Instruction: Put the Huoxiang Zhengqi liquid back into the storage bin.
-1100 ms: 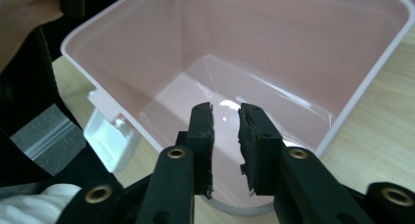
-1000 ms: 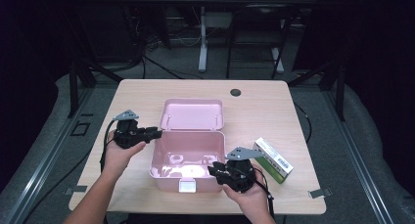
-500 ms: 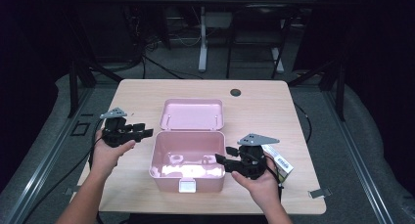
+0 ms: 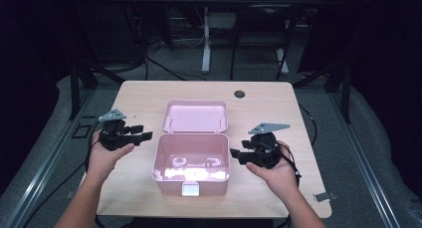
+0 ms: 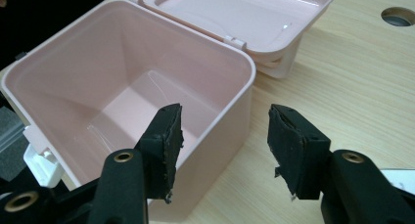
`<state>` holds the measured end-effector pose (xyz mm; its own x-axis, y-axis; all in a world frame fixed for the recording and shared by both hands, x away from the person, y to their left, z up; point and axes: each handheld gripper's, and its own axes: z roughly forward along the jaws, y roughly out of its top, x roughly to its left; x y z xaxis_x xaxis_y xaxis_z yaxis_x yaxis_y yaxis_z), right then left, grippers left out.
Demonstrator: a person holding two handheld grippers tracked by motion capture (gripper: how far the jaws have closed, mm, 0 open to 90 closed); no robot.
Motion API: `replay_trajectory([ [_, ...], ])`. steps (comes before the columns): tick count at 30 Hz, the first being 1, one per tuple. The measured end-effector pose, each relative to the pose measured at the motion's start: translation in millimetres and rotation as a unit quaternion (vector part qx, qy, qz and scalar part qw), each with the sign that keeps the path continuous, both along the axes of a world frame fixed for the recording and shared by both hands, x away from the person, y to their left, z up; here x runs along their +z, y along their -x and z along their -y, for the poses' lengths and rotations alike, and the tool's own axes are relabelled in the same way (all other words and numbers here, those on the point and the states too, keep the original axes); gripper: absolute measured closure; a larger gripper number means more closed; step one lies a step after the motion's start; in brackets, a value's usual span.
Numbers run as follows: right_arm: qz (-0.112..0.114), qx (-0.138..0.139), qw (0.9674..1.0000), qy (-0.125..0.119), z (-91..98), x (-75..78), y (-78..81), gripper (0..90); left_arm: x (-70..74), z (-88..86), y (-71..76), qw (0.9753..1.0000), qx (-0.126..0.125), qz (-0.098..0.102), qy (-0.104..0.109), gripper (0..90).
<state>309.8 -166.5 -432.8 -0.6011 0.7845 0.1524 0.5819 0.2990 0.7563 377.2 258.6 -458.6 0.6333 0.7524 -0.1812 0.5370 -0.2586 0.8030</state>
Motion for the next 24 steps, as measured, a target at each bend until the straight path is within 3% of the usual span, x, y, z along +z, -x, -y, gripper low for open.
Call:
replay_trajectory([
  [9,-0.02,-0.008,0.9989,0.042,12.9,7.9,-14.1,46.2,-0.7,-0.5,-0.1,0.9999,-0.01,-0.003,0.0,46.5],
  [13,-0.029,-0.01,0.9977,0.06,17.3,9.1,-21.9,46.7,-3.8,-2.5,-0.5,1.0,-0.003,-0.007,0.001,46.6],
  [24,-0.055,-0.023,0.9941,0.091,33.3,11.2,-40.3,47.5,-1.3,-4.4,3.0,1.0,-0.002,-0.002,0.004,46.6],
])
